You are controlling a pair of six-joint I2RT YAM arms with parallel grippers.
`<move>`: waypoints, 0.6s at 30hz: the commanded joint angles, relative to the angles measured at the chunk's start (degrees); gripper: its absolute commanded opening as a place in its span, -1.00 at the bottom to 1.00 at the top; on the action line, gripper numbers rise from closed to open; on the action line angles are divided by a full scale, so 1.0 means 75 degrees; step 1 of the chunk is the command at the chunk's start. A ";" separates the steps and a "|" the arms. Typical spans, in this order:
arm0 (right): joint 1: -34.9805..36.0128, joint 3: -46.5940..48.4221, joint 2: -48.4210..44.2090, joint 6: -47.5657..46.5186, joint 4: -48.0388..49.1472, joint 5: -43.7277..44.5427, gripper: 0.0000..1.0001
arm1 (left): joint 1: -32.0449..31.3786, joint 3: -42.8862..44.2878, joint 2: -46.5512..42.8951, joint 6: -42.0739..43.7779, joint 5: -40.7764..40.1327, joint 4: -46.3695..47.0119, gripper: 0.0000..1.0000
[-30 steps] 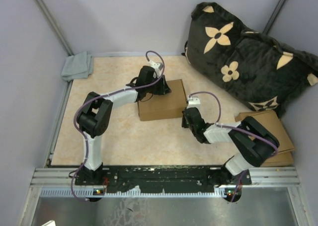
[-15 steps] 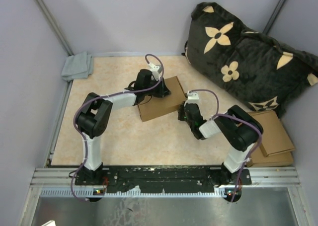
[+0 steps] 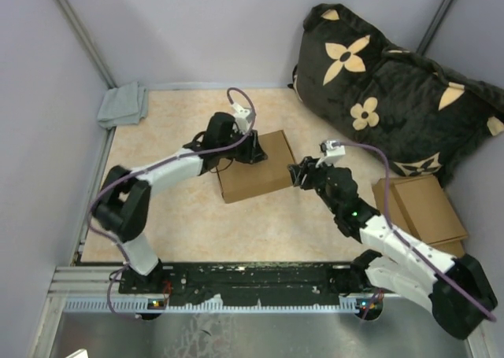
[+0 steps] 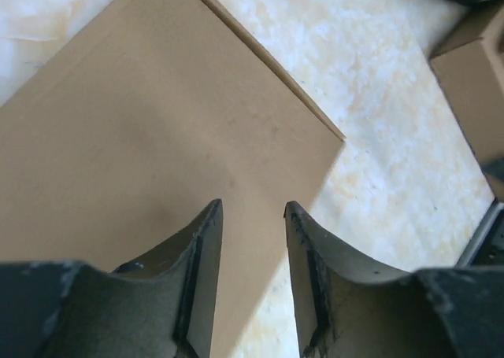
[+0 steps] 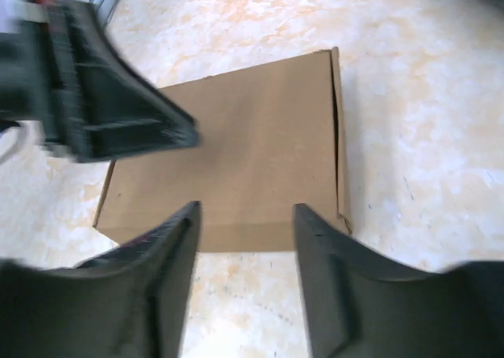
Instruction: Fold the paper box
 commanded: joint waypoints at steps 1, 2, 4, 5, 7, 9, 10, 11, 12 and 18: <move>-0.0038 -0.0122 -0.1205 -0.0252 -0.1609 0.0677 0.15 | -0.0040 -0.0899 -0.2288 0.0198 -0.0888 0.0173 -0.06; -0.0035 -0.0119 -0.1359 -0.0263 -0.1817 0.0816 0.30 | -0.0040 -0.1281 -0.2846 0.0188 -0.1095 0.0305 0.01; -0.0038 -0.0097 -0.1576 -0.0296 -0.2314 0.1033 0.63 | -0.0040 -0.2150 -0.3932 0.0068 -0.1644 0.0520 0.79; -0.0038 -0.0085 -0.1642 -0.0327 -0.2503 0.1111 0.81 | -0.0040 -0.2639 -0.4467 -0.0010 -0.1971 0.0687 0.94; -0.0038 -0.0057 -0.1677 -0.0068 -0.2737 0.1354 0.98 | -0.0042 -0.3522 -0.5344 -0.0221 -0.2603 0.0696 0.99; -0.0038 0.0021 -0.1592 0.0219 -0.2867 0.1446 0.98 | -0.0039 -0.4231 -0.5958 -0.0348 -0.3017 0.0555 0.99; -0.0037 0.0057 -0.1515 0.0257 -0.2875 0.1442 0.99 | -0.0037 -0.4403 -0.6154 -0.0355 -0.3168 0.0391 0.99; -0.0038 0.0110 -0.1423 0.0308 -0.2907 0.1520 0.99 | -0.0030 -0.4489 -0.6280 -0.0364 -0.3318 -0.0010 0.99; -0.0038 0.0197 -0.1340 0.0339 -0.2991 0.1580 0.99 | -0.0036 -0.4525 -0.6371 -0.0421 -0.3458 -0.0333 0.99; -0.0038 0.0277 -0.1026 0.0029 -0.2496 0.1167 0.99 | -0.0041 -0.4593 -0.6801 -0.0741 -0.3631 -0.1392 0.99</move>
